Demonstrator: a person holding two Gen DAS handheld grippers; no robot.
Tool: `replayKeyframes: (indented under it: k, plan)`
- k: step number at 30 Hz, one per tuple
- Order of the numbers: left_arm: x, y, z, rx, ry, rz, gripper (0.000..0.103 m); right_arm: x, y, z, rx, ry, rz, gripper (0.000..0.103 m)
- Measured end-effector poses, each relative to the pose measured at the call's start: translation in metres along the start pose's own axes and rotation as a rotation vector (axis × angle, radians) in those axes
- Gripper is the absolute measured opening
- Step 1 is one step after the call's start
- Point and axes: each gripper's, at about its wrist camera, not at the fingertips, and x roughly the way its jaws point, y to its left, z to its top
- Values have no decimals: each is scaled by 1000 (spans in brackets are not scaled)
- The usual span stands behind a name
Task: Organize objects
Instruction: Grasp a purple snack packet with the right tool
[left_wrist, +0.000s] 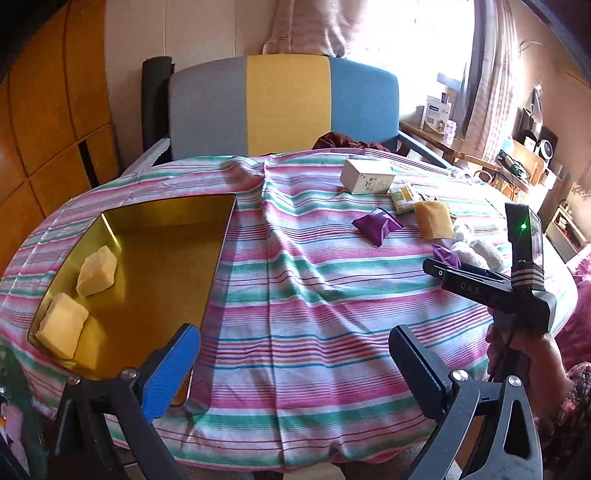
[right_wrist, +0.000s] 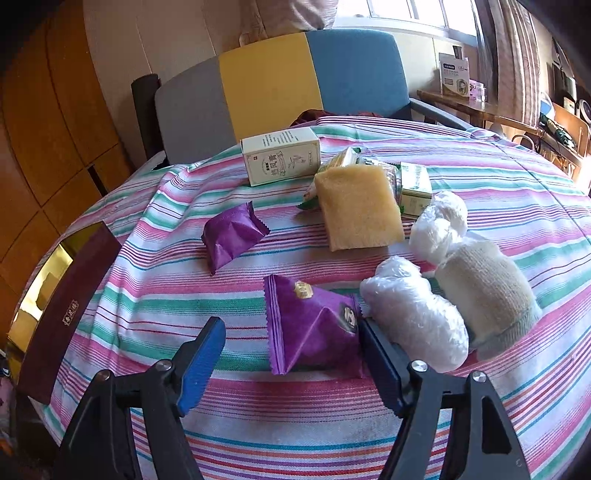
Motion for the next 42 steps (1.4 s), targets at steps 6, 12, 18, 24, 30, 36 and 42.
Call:
replayKeyframes:
  k: [6,12,18,24,30,36,42]
  plan:
    - [11,-8,8,7,22,-12,103,-2,-8,4,70,6,63,75]
    - [20,-5,13,-14,34,-9,103,-4,-16,2,123,2,103,75]
    - [29,-6,19,-23,43,-12,103,-9,-12,6,106,-17,86,75]
    - [35,-15,25,1,39,-9,103,11,-14,4,106,21,63,65]
    - [53,-24,36,17,53,-12,103,14,-4,2,40,-24,18,44]
    - [85,-37,53,41,52,-13,103,12,-8,-3,56,-74,18,43]
    - [132,-45,73,27,101,-53,103,4,-15,-7,103,-134,19,43]
